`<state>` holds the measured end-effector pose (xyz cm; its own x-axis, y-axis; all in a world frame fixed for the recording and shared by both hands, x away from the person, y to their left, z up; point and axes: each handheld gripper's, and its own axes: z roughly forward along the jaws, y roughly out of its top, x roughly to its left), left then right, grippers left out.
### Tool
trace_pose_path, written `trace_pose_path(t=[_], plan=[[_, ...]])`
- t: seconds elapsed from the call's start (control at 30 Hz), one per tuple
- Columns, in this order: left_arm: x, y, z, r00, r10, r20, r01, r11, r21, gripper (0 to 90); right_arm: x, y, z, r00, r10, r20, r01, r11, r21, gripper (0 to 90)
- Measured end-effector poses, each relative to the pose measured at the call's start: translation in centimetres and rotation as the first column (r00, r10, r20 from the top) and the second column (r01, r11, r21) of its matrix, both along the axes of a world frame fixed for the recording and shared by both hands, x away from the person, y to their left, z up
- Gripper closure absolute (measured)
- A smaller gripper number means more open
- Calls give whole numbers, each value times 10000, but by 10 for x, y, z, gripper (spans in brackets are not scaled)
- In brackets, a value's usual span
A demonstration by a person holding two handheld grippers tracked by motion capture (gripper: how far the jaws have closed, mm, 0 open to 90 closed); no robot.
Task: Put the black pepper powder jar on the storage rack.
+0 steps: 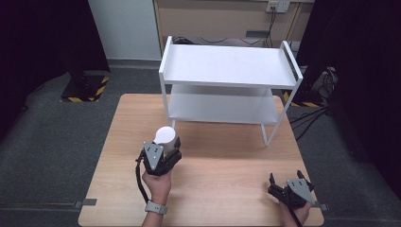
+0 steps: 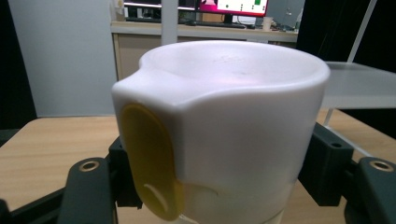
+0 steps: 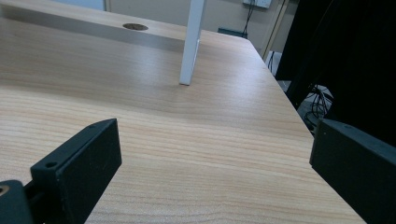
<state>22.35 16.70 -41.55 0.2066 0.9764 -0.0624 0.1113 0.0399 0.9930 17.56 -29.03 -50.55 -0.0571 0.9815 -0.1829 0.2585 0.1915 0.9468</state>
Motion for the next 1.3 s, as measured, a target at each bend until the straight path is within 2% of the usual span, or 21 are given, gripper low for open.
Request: trace_pose_path(t=[0.2, 0.23, 0.33, 0.53, 0.63, 1.07, 1.3], plan=[[11, -8, 14, 9995, -219, 238, 216, 9997, 108, 304, 0, 0, 0, 10000, 2, 5, -2, 10000, 17, 20], [16, -13, 20, 9990, -285, 344, 275, 9992, 298, 303, 0, 0, 0, 10000, 7, 7, -7, 10000, 20, 20], [25, -17, 28, 9981, -440, 437, 426, 9986, 317, 304, 0, -1, 0, 10000, 11, 3, -11, 10000, 31, 20], [37, -26, 43, 9979, -484, 436, 471, 9984, 300, 304, 0, 0, 0, 10000, 16, 1, -16, 10000, 5, 20], [53, -29, 55, 9966, -779, 260, 771, 9966, 305, 304, 0, 0, 0, 10000, 24, -15, -24, 10000, -18, 20], [87, -42, 71, 9982, -603, 38, 600, 9965, 590, 304, 0, -1, 0, 10000, 57, 9, -57, 10000, -17, 20], [98, -47, 74, 9984, -566, 32, 562, 9958, 726, 303, 0, -1, 0, 10000, 76, 15, -76, 10000, -60, 21]])
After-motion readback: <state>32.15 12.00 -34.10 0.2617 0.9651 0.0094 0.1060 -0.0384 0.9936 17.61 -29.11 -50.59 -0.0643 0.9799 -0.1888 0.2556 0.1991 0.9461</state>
